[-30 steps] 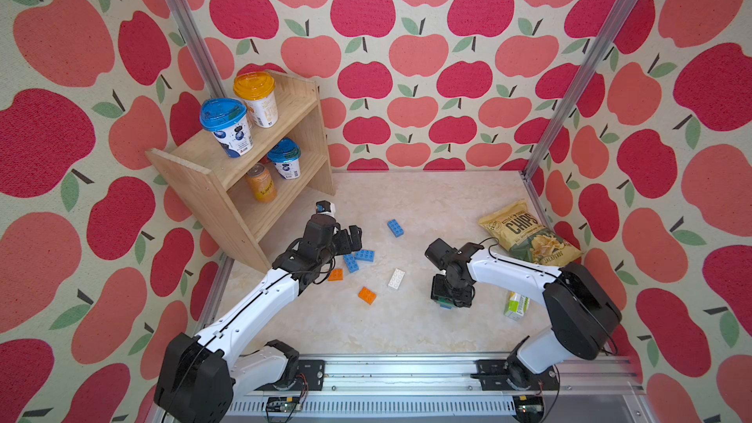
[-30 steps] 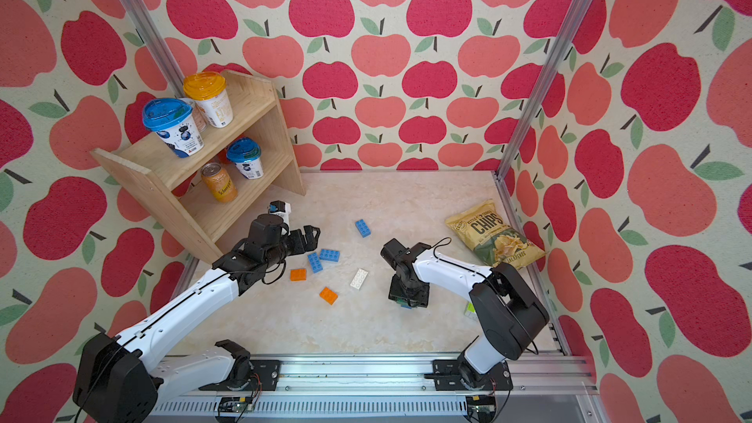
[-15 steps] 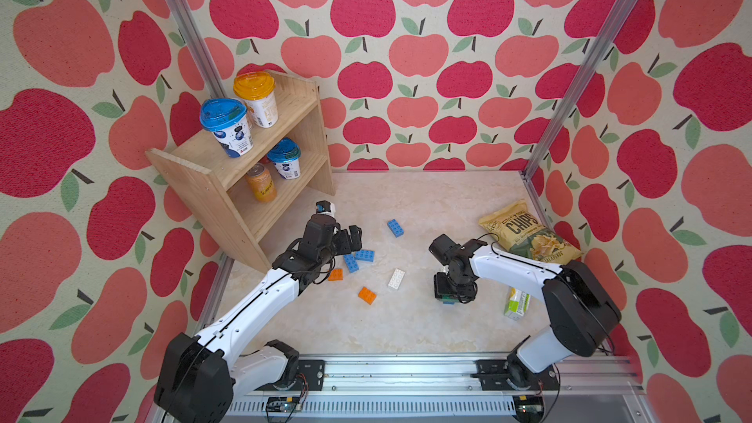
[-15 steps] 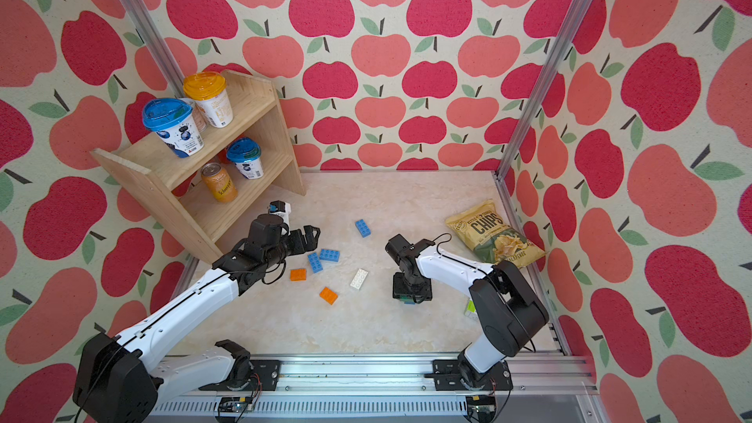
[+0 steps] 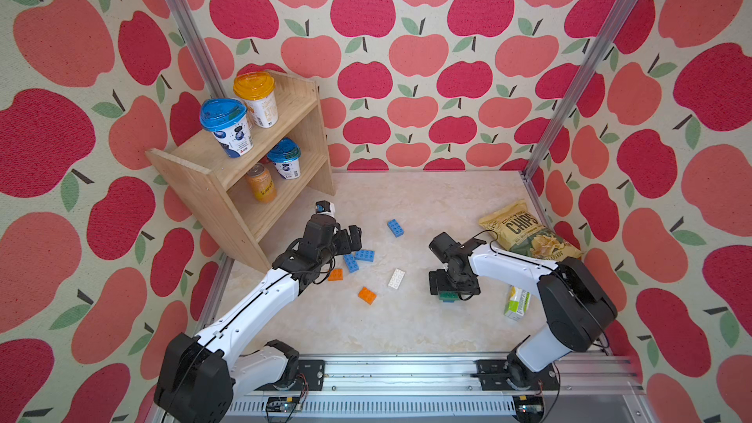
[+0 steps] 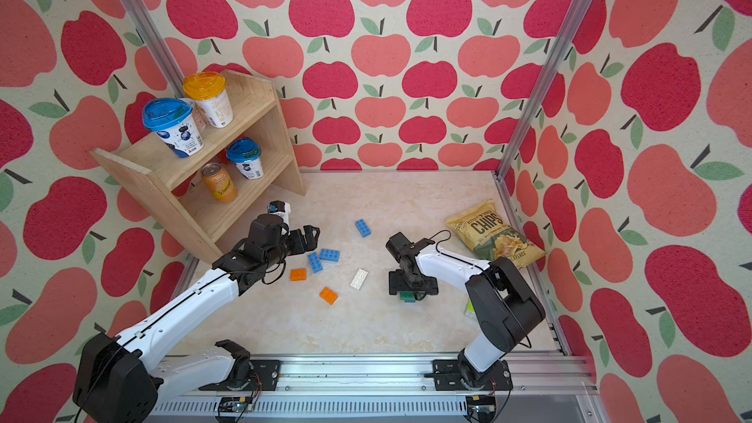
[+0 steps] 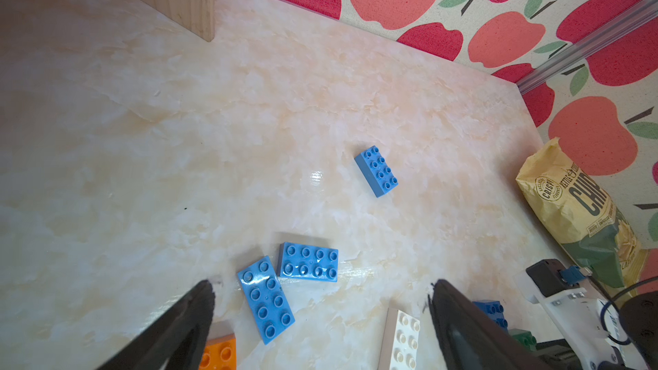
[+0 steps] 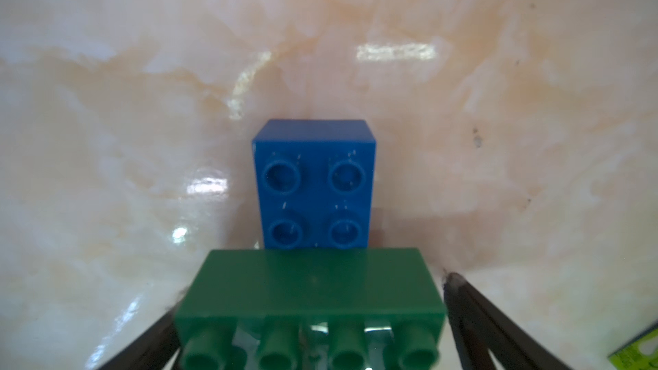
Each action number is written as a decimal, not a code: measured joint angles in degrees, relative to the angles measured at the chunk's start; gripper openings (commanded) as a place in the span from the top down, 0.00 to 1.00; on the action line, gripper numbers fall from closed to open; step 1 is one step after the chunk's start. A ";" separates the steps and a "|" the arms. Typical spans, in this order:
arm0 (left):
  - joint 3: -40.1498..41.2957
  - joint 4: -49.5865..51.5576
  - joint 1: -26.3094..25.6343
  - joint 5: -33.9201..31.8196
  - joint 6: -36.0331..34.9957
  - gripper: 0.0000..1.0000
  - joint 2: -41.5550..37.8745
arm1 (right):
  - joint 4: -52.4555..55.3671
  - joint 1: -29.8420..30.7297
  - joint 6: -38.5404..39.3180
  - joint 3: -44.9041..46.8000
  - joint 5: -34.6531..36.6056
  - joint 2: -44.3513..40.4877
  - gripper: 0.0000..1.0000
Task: Assemble a rectangle with lego
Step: Assemble the lego brick with the lego brick, then pick up the lego brick from the center of the board.
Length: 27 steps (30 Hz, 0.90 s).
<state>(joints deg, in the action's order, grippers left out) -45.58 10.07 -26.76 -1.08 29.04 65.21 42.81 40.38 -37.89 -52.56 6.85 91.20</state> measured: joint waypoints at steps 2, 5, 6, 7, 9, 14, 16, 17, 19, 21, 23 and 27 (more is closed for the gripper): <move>0.00 0.00 0.00 -0.20 0.00 0.03 -0.22 | 0.94 0.02 -0.02 -0.92 0.22 -1.29 0.00; 0.00 0.07 0.00 -0.70 0.00 0.03 -0.74 | 2.51 0.11 -0.04 -3.65 0.79 -3.28 0.00; 0.00 0.13 0.00 -0.96 0.00 0.03 -0.94 | 2.95 0.11 -0.04 -4.66 0.85 -3.78 0.00; 0.00 0.24 0.00 -1.07 0.00 0.03 -1.14 | 3.54 0.11 -0.04 -6.01 1.14 -4.28 0.00; 0.00 0.42 0.00 -1.29 0.00 0.03 -1.40 | 4.48 0.11 -0.04 -8.96 1.68 -4.66 0.00; 0.00 0.44 0.00 -1.51 0.02 0.03 -1.49 | 5.29 0.11 0.11 -18.21 3.65 -2.08 0.00; 0.00 0.42 0.04 -1.49 0.00 0.03 -1.49 | 5.22 0.11 0.52 -22.75 4.55 1.09 0.00; 0.00 0.44 0.07 -1.49 0.02 0.03 -1.49 | 4.98 0.11 0.92 -25.27 5.09 3.19 0.00; 0.00 0.42 0.11 -1.49 0.02 0.03 -1.49 | 4.63 0.11 1.84 -29.16 5.77 6.95 0.00; 0.00 0.44 0.11 -1.49 0.00 0.03 -1.46 | 4.48 0.11 2.97 -32.63 6.01 10.75 0.00; 0.00 0.44 0.17 -1.49 0.00 0.03 -1.46 | 4.42 0.13 4.22 -35.89 5.77 14.58 0.00; 0.00 0.46 0.31 -1.55 0.02 0.03 -1.49 | 4.48 0.83 6.64 -39.23 5.29 19.58 0.01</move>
<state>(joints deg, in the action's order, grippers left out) -45.58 10.52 -26.46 -2.63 29.06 63.72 47.29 41.21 -31.24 -91.79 12.14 110.78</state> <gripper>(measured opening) 0.975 0.995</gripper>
